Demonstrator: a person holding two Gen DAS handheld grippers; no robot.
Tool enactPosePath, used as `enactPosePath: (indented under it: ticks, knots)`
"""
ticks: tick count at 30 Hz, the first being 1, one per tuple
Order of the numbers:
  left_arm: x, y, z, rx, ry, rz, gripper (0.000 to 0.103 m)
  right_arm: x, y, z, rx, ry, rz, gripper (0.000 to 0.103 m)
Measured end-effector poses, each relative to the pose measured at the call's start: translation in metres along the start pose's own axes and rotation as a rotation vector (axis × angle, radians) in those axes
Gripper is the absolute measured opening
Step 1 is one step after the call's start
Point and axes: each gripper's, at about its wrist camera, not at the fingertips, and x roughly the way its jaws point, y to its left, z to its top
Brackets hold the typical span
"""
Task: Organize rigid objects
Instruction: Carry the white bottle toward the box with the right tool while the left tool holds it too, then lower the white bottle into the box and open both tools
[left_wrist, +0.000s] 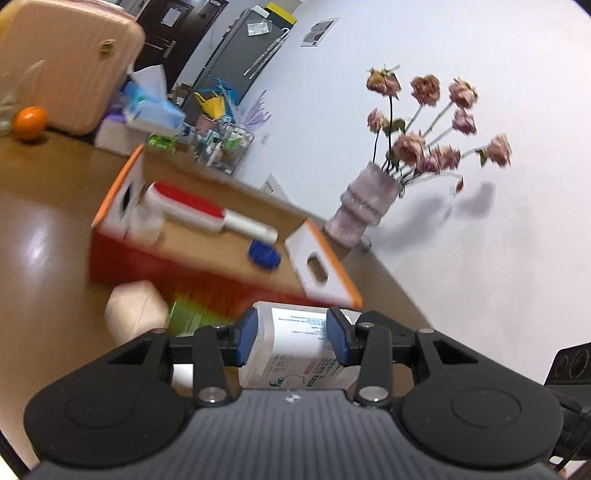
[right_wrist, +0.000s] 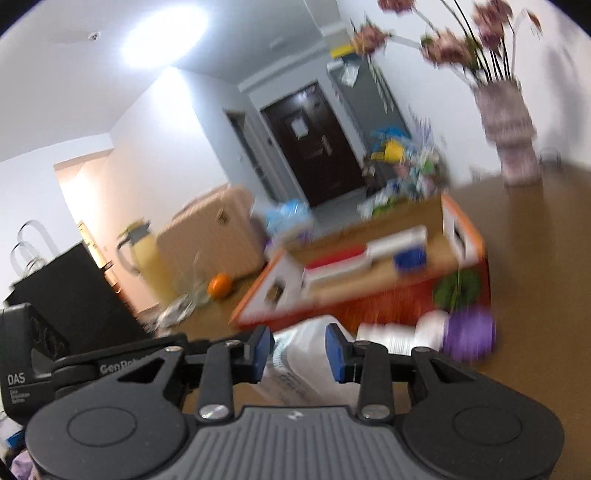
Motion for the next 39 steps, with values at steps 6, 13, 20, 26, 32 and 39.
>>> enactPosePath:
  ticks: [6, 13, 20, 26, 32, 39]
  knots:
    - [0.078, 0.02, 0.072, -0.018, 0.02, -0.002, 0.041, 0.086, -0.03, 0.058, 0.007, 0.008, -0.074, 0.031]
    - [0.167, 0.076, 0.088, -0.068, 0.113, 0.088, 0.035, 0.19, -0.078, 0.065, 0.078, 0.066, -0.108, 0.028]
    - [0.173, 0.08, 0.081, 0.015, 0.139, 0.142, 0.051, 0.204, -0.084, 0.042, 0.037, 0.107, -0.153, 0.033]
    - [0.143, 0.058, 0.09, 0.108, 0.054, 0.214, 0.067, 0.181, -0.073, 0.049, -0.012, 0.032, -0.172, 0.042]
    - [0.096, 0.039, 0.103, 0.152, 0.001, 0.254, 0.076, 0.131, -0.075, 0.069, -0.026, 0.018, -0.231, 0.055]
    - [0.034, 0.02, 0.081, 0.298, -0.009, 0.32, 0.086, 0.072, -0.04, 0.072, -0.247, 0.052, -0.287, 0.082]
